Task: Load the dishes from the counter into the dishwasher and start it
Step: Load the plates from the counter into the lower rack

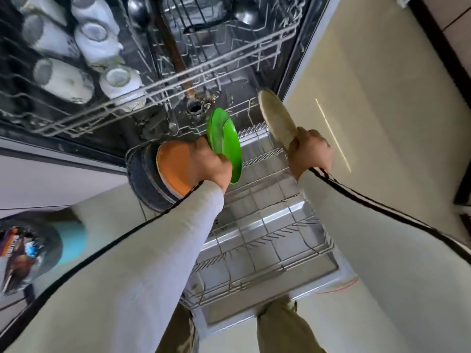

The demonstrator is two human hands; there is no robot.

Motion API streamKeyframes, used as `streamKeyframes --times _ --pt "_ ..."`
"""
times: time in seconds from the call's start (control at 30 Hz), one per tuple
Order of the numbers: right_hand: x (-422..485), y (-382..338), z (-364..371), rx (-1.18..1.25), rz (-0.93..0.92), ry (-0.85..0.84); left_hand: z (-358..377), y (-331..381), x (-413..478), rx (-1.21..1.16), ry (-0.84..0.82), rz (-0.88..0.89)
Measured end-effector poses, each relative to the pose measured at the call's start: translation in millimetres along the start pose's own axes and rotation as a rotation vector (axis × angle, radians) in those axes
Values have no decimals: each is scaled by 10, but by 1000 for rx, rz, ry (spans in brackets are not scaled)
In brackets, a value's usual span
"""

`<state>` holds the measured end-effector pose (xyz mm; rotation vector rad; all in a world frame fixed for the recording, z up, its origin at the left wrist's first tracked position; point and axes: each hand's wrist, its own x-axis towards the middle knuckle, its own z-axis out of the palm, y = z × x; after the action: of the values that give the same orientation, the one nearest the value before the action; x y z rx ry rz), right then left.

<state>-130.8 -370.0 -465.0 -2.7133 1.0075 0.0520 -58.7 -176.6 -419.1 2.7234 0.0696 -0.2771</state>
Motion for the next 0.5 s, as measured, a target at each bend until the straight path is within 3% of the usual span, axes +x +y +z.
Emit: streamKeyframes --times 0.3,0.5 --pt "111 -49 111 -52 -37 -132 208 258 23 -214 -67 -11" --pt "192 80 285 -80 219 -456 366 314 10 -270 -62 29"
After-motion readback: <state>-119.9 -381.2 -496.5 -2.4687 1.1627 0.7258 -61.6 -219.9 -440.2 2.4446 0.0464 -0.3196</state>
